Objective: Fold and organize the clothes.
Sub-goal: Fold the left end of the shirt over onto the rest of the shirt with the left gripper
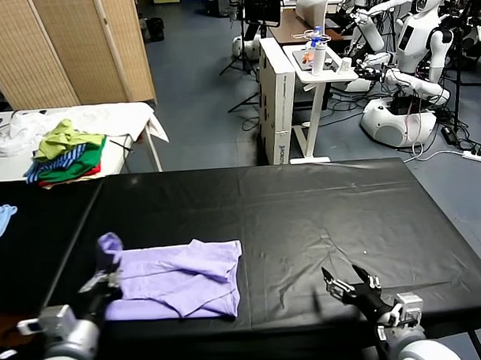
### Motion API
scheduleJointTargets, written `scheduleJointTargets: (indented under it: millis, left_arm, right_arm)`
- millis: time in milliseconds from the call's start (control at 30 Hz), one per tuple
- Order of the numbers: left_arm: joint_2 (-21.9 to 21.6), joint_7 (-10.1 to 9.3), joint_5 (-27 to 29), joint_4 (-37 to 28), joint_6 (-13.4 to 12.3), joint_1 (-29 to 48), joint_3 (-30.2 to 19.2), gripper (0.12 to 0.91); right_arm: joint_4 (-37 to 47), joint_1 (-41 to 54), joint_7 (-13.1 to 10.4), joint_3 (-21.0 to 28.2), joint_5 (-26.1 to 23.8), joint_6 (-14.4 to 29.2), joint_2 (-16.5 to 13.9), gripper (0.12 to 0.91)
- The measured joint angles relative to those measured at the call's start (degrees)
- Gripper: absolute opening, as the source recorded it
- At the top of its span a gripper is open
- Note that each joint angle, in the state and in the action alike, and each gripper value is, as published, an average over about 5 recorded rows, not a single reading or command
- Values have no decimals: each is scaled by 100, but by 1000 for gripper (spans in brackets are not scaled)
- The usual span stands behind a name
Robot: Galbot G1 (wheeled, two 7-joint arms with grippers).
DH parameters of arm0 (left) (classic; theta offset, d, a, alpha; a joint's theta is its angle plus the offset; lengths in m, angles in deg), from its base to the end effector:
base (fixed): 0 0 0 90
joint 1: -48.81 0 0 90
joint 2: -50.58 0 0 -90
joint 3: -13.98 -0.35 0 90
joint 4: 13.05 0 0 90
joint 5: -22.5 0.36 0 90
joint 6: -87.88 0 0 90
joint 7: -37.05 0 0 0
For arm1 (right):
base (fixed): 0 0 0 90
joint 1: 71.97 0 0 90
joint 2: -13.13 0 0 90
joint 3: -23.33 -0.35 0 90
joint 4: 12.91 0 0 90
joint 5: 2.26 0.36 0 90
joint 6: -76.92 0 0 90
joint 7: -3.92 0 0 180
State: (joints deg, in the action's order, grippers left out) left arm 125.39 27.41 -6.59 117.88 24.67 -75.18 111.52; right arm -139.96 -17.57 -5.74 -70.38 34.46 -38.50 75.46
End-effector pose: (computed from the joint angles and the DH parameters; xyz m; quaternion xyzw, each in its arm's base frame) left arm 0.1672 0.0644 -0.2343 0.0138 -0.9804 0.0800 0.1794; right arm 0.1695 -0.0783 -0.2557 0.0557 -0.9675 -0.0570 0.2401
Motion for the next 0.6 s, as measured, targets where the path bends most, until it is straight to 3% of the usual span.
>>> scheduleJointTargets:
  millis: [300, 600]
  left_arm:
    - [234, -116, -36, 91, 35, 210, -987, 171]
    - [202, -120, -27, 215, 74, 248, -1557, 171]
  right_arm:
    - [35, -98, 4, 8, -197, 4, 148, 907]
    - [87, -115, 3, 101, -317, 4, 227, 907]
